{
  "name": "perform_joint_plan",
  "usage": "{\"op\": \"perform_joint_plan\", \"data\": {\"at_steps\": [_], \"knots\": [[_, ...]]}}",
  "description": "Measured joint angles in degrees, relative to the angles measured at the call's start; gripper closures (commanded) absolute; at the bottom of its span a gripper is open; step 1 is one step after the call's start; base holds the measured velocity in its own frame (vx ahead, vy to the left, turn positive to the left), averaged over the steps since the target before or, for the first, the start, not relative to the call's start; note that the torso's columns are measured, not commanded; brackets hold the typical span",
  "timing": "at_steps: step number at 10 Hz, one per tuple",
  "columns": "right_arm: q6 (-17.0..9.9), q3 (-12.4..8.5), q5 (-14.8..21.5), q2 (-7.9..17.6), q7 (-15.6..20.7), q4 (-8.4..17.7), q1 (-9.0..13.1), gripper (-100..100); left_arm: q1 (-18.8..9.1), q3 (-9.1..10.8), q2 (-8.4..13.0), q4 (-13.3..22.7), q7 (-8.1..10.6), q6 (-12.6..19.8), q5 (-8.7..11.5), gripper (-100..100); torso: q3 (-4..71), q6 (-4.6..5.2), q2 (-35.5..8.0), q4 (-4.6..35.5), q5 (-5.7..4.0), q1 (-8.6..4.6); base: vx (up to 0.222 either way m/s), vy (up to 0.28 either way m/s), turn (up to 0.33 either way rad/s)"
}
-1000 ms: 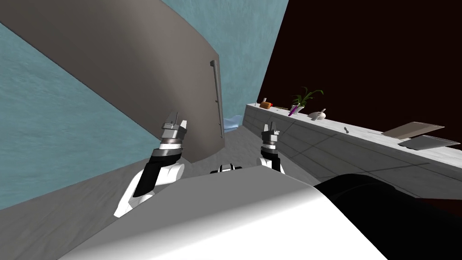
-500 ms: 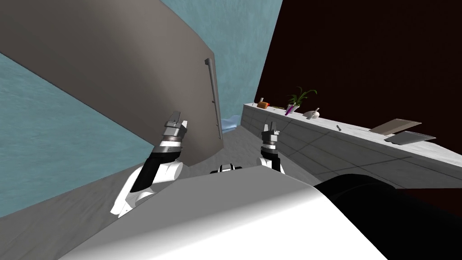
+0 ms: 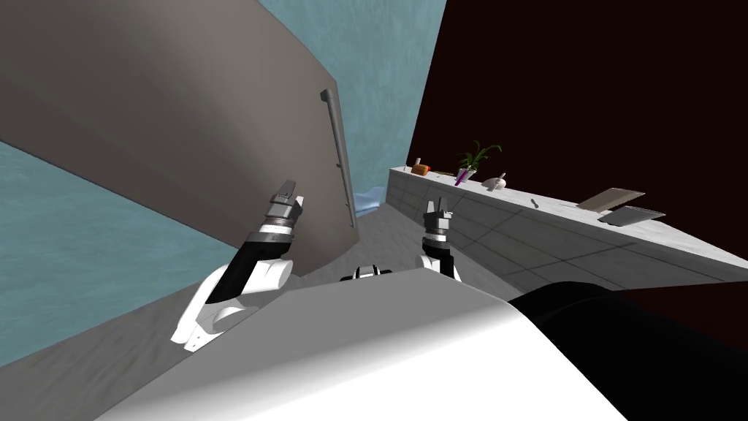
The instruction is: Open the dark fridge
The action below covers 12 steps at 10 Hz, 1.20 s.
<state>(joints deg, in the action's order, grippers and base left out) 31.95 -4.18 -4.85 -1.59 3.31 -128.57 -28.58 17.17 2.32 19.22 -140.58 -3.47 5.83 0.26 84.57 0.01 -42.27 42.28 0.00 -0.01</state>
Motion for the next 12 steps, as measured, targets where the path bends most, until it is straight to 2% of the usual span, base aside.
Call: {"op": "perform_joint_plan", "data": {"at_steps": [12], "knots": [[0.00,0.00,0.00,0.00,0.00,0.00,0.00,0,-5.93,2.74,6.17,0.89,-1.96,17.93,1.63,-100,0.01,0.01,0.01,0.00,0.00,0.00,0.056,0.005,-0.112]]}}
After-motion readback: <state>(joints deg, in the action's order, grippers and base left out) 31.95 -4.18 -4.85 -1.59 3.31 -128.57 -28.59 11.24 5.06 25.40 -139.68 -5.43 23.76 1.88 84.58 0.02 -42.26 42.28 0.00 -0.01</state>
